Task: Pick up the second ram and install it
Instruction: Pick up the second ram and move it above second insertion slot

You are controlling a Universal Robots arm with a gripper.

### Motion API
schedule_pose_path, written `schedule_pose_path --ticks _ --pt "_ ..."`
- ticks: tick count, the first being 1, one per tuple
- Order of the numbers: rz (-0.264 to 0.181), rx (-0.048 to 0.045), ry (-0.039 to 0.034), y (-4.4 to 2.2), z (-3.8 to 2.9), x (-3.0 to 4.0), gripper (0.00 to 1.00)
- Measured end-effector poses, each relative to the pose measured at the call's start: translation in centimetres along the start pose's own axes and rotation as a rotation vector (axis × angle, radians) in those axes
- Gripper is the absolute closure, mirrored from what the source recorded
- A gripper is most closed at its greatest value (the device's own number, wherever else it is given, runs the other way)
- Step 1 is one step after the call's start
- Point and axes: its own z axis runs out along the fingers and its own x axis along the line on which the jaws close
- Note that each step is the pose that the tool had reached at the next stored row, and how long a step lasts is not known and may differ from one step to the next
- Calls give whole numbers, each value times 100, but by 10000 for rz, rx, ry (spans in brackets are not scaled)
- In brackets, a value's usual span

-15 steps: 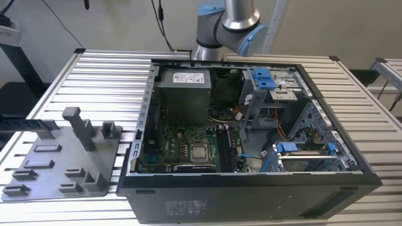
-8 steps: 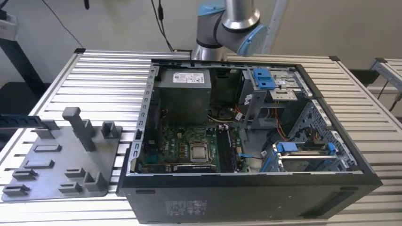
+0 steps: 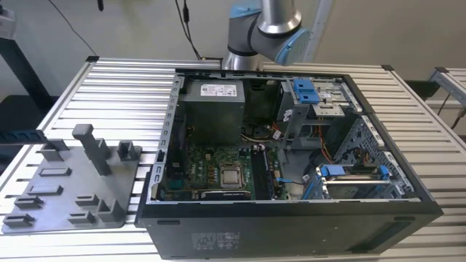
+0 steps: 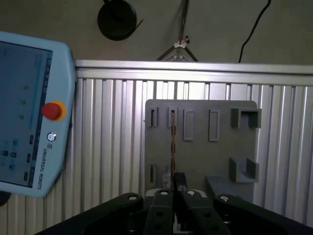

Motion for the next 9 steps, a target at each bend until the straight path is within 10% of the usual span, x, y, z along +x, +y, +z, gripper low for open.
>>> schedule_pose_path --ticks 9 --pt "0 3 2 2 -99 5 87"
